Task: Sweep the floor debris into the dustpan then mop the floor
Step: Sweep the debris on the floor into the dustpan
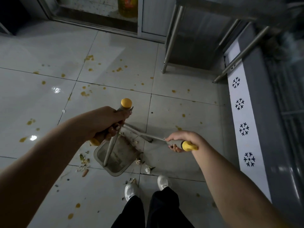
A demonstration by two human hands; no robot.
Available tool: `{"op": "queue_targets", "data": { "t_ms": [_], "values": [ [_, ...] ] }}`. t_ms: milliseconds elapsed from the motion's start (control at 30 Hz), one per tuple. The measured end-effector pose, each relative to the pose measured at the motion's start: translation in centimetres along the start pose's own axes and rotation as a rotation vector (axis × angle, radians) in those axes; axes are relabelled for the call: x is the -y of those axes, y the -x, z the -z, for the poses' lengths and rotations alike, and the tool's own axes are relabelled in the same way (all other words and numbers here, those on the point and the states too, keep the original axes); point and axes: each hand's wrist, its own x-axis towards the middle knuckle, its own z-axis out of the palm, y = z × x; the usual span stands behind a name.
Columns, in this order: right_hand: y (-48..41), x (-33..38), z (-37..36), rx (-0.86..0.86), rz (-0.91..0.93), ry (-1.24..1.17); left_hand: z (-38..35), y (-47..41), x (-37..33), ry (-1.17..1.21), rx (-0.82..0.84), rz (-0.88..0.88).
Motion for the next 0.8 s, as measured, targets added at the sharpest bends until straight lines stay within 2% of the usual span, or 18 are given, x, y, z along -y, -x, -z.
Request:
{"op": "queue_targets", "data": {
  "t_ms": [167,367,633,800],
  "values": [
    [-0.7,0.3,2.0,-0.132,0.111,-0.031,-0.2,0.1,-0.8,-0.008,0.015,-0.006],
    [-0.7,2.3,6.3,-0.195,0.233,-0.14,-0.8,-1.8,-4.5,0.01,0.03,0.004],
    [0.3,7.7,15.0,-0.261,0.263,-0.109,-3.2,-7.9,-11.2,-0.019,0.047,0.081],
    [0.1,10.6,20.5,-0.294,0.24,0.008,-4.6,-12.0,-15.5,-0.013,0.041,0.116]
  ]
}}
